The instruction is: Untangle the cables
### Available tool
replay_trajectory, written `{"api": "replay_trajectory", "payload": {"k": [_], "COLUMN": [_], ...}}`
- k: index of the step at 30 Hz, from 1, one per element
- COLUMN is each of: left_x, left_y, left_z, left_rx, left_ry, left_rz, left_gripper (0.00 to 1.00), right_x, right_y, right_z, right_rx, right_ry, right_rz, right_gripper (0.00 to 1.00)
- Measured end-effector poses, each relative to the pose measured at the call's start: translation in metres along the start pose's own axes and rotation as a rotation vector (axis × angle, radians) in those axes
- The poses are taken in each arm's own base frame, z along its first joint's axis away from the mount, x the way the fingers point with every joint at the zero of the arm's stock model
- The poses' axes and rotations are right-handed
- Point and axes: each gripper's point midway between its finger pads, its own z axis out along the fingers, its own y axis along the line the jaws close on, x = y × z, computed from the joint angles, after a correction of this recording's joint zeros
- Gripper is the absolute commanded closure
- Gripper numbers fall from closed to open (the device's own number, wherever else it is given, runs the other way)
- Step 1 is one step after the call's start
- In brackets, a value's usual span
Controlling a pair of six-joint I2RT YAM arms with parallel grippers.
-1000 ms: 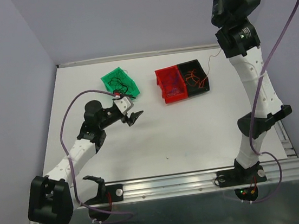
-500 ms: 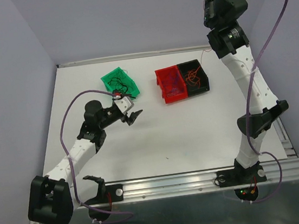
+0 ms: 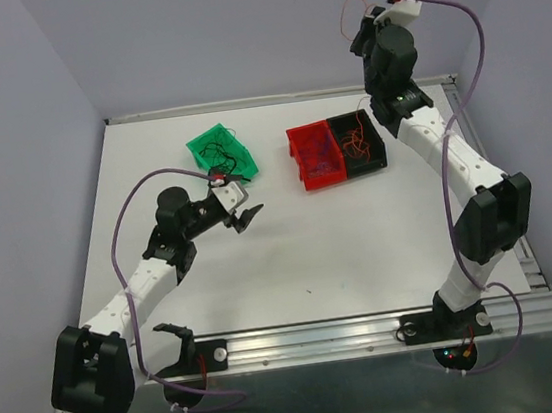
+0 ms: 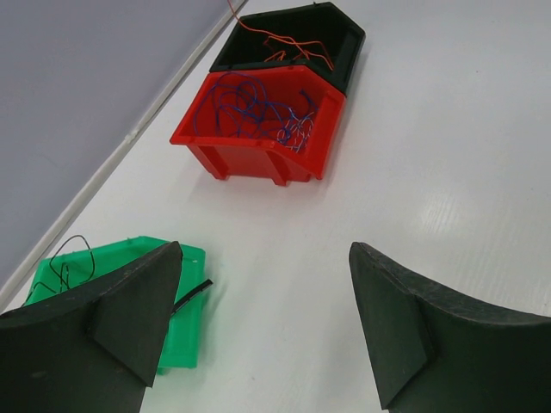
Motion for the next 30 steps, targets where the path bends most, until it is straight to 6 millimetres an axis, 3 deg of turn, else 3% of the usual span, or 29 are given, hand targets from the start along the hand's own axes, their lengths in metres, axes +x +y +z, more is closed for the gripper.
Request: {"api": "replay_trajectory", "payload": {"k": [6,20,30], "left_x": [0.000,-0.004,-0.002], "left_y": [0.001,0.003,0.003], "left_z": [0.000,-0.003,-0.004], "left_rx": [-0.006,-0.020,-0.025], "left_ry": [0.002,-0.005,0.000], "left_rz": [0.005,0.017,0.016], "left_gripper": [0.10,0.11,0.11], "right_x": [0.053,0.089,0.133], "right_y": [-0.010,-0.014,-0.003], "right_z": [-0.019,-0.074,-0.099], "right_rx": [-0.017,-0.106,-0.158], "right_ry": [0.086,0.171,0.313], "right_rz": [0.039,0.255,0.403], "right_gripper": [0.99,0.99,1.00]}}
